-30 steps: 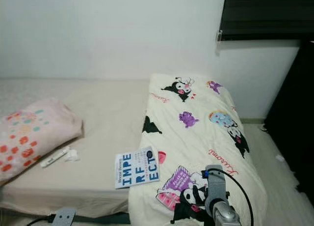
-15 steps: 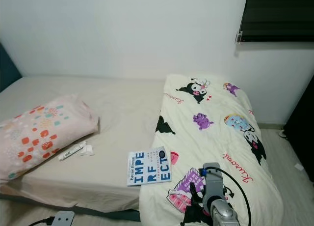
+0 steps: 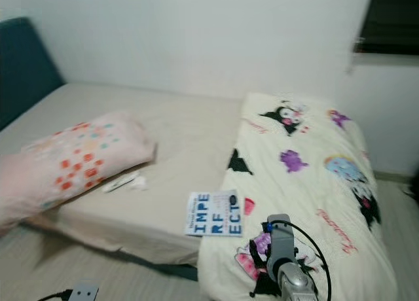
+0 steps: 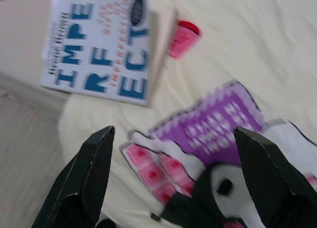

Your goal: Clean up the room

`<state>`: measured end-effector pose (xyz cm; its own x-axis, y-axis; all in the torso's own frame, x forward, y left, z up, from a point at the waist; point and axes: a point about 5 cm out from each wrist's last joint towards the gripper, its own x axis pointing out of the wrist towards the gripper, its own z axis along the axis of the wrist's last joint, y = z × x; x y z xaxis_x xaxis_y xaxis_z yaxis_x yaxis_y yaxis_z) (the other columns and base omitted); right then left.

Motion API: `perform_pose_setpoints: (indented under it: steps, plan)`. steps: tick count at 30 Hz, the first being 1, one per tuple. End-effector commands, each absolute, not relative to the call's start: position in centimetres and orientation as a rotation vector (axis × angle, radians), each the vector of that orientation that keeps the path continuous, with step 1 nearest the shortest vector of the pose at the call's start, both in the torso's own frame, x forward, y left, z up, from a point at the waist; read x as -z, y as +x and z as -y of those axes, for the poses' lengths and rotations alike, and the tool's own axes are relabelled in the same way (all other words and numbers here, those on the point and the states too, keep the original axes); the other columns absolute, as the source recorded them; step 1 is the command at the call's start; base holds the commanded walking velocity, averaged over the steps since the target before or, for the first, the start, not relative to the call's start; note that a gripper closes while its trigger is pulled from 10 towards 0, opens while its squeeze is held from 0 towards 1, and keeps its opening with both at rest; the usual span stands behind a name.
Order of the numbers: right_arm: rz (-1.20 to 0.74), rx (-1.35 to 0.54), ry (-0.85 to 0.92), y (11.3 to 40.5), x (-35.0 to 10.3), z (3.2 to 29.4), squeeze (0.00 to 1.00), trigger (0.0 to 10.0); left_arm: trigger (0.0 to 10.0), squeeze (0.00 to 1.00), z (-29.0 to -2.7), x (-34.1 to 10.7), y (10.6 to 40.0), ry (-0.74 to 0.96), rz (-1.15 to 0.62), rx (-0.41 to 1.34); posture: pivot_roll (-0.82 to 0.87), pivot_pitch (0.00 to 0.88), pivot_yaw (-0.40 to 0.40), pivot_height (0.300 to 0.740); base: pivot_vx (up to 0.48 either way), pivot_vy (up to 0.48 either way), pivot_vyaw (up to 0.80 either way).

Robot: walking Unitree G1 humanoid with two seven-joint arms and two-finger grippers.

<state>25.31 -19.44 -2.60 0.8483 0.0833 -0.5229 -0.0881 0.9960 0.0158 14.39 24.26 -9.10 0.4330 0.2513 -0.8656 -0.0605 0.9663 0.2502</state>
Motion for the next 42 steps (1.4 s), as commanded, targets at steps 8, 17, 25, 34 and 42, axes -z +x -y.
perform_pose_setpoints:
  steps: [8,17,25,34,42]
  plan:
    - [-0.535,-0.135,0.013,25.2,2.6,18.7,0.0,10.0,10.0,0.0,-24.1,8.6,15.7,0.211,-1.061,-0.183,0.0,0.02,-0.004,0.74,0.0,0.0,0.71]
    - [-0.595,-0.156,-0.028,24.5,3.5,18.7,0.0,10.0,10.0,0.0,-23.7,8.6,16.0,0.185,-1.048,-0.167,0.0,0.019,0.002,0.74,0.0,0.0,0.71]
    - [-0.764,-0.05,0.028,21.1,6.2,19.9,0.0,10.0,10.0,0.0,-22.2,8.8,16.5,0.131,-1.078,-0.17,0.01,0.016,-0.008,0.74,-0.43,0.0,0.71]
    - [-0.893,0.035,0.114,17.3,8.2,20.7,0.0,10.0,10.0,0.0,-21.3,8.8,17.0,0.166,-1.07,-0.13,0.01,0.008,-0.014,0.74,-0.105,0.0,0.71]
    - [-0.923,0.063,0.135,16.2,8.7,21.1,0.0,10.0,10.0,0.0,-21.8,8.6,17.2,0.182,-1.057,-0.122,0.01,0.0,-0.017,0.74,0.0,0.0,0.71]
